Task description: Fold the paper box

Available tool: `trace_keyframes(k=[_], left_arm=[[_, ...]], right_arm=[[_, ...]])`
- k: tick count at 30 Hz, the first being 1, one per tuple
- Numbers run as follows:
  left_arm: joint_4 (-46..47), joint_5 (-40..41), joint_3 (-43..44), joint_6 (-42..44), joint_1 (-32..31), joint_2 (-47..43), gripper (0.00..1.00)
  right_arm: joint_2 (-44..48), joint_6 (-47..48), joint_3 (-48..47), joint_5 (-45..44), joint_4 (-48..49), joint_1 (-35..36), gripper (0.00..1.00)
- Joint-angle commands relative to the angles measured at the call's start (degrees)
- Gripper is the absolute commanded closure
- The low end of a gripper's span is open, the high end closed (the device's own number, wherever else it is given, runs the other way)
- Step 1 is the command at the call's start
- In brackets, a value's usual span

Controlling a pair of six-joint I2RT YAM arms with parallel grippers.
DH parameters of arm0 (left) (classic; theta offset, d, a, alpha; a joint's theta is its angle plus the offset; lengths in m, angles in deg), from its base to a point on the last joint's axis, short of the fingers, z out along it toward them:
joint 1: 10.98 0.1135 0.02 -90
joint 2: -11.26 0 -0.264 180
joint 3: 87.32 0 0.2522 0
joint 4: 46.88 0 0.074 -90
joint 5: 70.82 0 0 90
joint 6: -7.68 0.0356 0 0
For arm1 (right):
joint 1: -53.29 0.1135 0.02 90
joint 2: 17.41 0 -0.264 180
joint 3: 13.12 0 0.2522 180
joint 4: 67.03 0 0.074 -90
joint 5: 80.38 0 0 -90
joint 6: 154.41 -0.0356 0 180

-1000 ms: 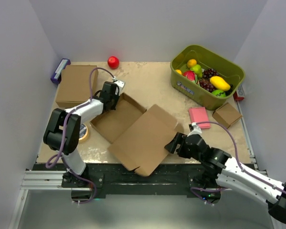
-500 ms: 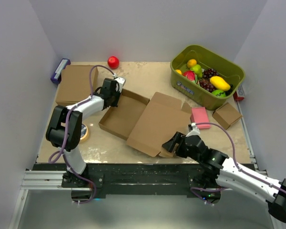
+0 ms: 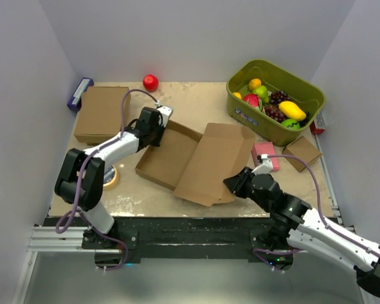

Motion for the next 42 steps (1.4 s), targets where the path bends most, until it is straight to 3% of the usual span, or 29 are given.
trace_keyframes(k=[1,3,6,10,15,25,32,42], left_arm=[[0.3,-4.1,-0.2,-0.1,-1.6,-8.8,0.53],[1.3,-7.3,-0.6,0.0,-1.6,-13.3,0.37],[3.6,-14.0,-1.7,0.3,-1.6,-19.9,0.25],[8.5,-23.9,-4.3,1.5,-1.4,-27.4,0.19],[10.8,-30.7,-5.7,2.7,-0.2,-32.4,0.15],[14.4,-39.7,-6.8,7.5,4.1,-34.3,0.11],[19.1,-47.3,-9.2,7.3,8.5,-35.6,0.09],[22.7,-52.9,-10.4,6.3,11.1,-33.6,0.08]], right_arm=[[-1.3,7.7,-7.8,-4.5,-0.3,0.0,0.8],[-2.5,11.6,-11.0,-4.5,-2.1,0.0,0.85],[-5.1,17.5,-16.3,-4.0,-5.7,0.0,0.9],[-10.1,25.7,-25.3,-1.4,-10.8,-0.1,0.92],[-15.2,33.8,-33.3,-0.1,-17.2,-0.5,0.97],[-23.0,46.3,-45.3,17.0,-21.5,-4.4,0.98],[-26.1,51.1,-47.6,27.2,-22.0,-7.4,1.0],[-27.4,54.9,-48.2,33.2,-20.8,-8.8,1.0]])
